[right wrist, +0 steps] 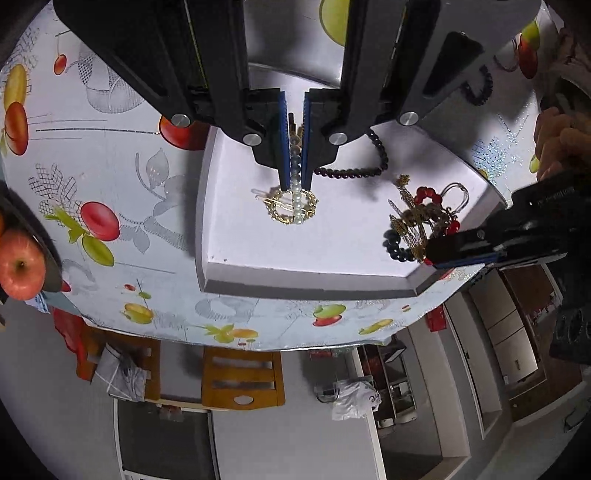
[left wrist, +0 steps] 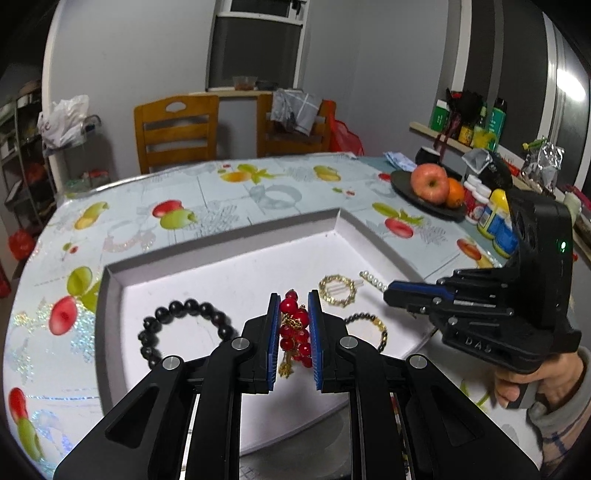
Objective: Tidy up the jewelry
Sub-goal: 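Carry the pearl clip and red necklace into the grey tray and open both grippers, then grasp the silver bangle with the left gripper while the right grasps the pink string bracelet, then carry the silver bangle and pink bracelet into the tray and open both grippers, then move both open grippers back from the tray to the remaining jewelry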
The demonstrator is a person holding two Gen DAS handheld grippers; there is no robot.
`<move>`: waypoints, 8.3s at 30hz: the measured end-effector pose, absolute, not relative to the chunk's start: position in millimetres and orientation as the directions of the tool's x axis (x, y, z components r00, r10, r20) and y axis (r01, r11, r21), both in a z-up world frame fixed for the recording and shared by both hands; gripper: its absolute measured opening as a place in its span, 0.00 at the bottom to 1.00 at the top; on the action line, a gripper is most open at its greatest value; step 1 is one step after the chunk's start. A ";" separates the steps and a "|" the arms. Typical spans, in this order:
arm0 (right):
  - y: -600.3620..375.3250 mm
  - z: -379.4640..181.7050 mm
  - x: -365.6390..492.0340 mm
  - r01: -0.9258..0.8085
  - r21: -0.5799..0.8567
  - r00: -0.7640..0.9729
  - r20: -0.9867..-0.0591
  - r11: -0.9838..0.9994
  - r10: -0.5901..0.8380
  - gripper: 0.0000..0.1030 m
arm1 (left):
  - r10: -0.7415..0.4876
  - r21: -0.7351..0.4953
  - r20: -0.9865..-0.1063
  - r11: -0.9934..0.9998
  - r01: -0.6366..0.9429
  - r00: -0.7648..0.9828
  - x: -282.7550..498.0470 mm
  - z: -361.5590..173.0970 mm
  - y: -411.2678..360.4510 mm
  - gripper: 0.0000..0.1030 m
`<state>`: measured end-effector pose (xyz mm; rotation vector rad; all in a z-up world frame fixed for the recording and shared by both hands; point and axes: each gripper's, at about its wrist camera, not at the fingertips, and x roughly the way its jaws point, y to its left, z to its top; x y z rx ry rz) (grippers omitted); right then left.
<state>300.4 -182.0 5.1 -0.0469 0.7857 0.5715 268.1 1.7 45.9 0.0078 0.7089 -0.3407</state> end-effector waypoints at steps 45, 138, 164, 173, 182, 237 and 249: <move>-197.1 8.3 294.8 -0.487 0.261 0.583 -0.613 0.833 0.533 0.61 | -0.237 -0.066 -0.655 0.964 0.258 0.718 221.6 52.6 14.6 0.80; -189.0 55.2 139.3 -0.714 0.061 0.504 -0.646 0.697 0.573 0.10 | -0.298 0.001 -0.705 0.907 0.421 0.643 94.1 31.8 -11.5 0.48; -179.9 114.4 245.8 -0.636 0.205 0.577 -0.515 0.744 0.634 0.10 | -0.300 -0.052 -0.627 0.937 0.346 0.719 196.7 100.3 14.9 0.48; -182.9 74.4 297.4 -0.535 0.256 0.634 -0.508 0.805 0.583 0.10 | -0.264 -0.063 -0.628 0.955 0.291 0.732 250.0 67.0 -0.5 0.48; -191.9 39.9 315.3 -0.485 0.228 0.667 -0.528 0.844 0.526 0.10 | -0.236 -0.066 -0.631 0.965 0.252 0.739 282.4 35.7 -5.7 0.48; -189.6 22.6 315.7 -0.447 0.182 0.686 -0.558 0.876 0.466 0.89 | -0.145 -0.095 -0.613 0.989 0.110 0.777 249.4 44.4 32.1 0.92; -198.3 41.1 278.6 -0.489 0.197 0.631 -0.592 0.849 0.501 0.94 | -0.222 -0.136 -0.617 0.975 0.175 0.755 175.8 42.4 40.2 0.93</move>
